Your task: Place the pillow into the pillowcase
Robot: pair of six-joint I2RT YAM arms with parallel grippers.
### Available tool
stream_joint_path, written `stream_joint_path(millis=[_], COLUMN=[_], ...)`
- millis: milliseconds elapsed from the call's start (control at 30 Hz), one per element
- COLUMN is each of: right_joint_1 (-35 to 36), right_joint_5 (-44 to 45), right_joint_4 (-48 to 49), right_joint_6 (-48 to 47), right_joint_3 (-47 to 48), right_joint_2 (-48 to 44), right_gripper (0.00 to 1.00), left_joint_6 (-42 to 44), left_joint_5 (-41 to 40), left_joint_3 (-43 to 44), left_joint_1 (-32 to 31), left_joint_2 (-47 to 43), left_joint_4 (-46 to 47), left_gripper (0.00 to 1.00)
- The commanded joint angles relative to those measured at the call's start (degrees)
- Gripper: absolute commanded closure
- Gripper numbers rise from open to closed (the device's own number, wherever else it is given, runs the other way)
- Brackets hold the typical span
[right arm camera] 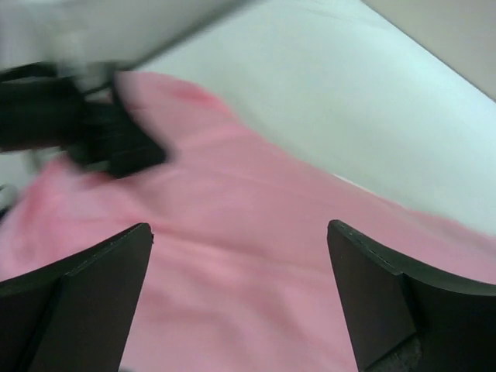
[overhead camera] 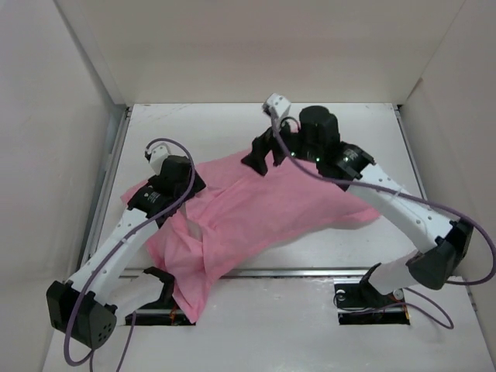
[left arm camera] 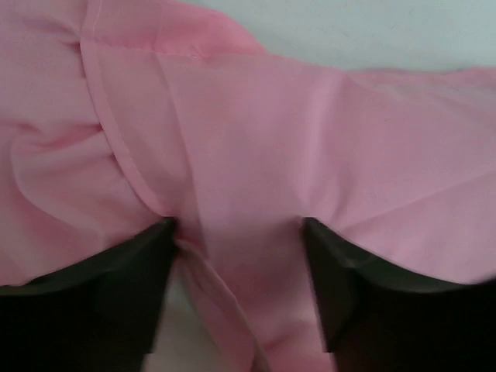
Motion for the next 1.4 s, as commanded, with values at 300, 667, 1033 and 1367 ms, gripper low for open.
stream_joint_path(millis=[300, 667, 1033, 1367], right_joint_1=[-23.6, -32.1, -40.1, -41.5], right_joint_5=[10.4, 11.0, 15.7, 11.1], right_joint_4=[-8.0, -6.2, -6.9, -11.3], right_joint_6=[16.0, 13.2, 14.0, 13.6], right_joint_3=[2.0, 12.6, 5.4, 10.6], right_joint_2=[19.9, 23.3, 13.8, 23.6], right_gripper=[0.0, 1.0, 1.0, 0.46], left_joint_6=[6.8, 18.0, 18.3, 19.2], left_joint_5=[12.2, 17.6, 19.1, 30.3], left_joint_3=[-1.6, 29.7, 26.7, 35.8], left_joint_1=[1.8, 4.8, 11.7, 16.1], left_joint_2=[11.9, 33.3, 33.4, 46.4], left_joint_4=[14.8, 21.9, 25.9, 20.6], left_gripper=[1.0, 1.0, 1.0, 0.01])
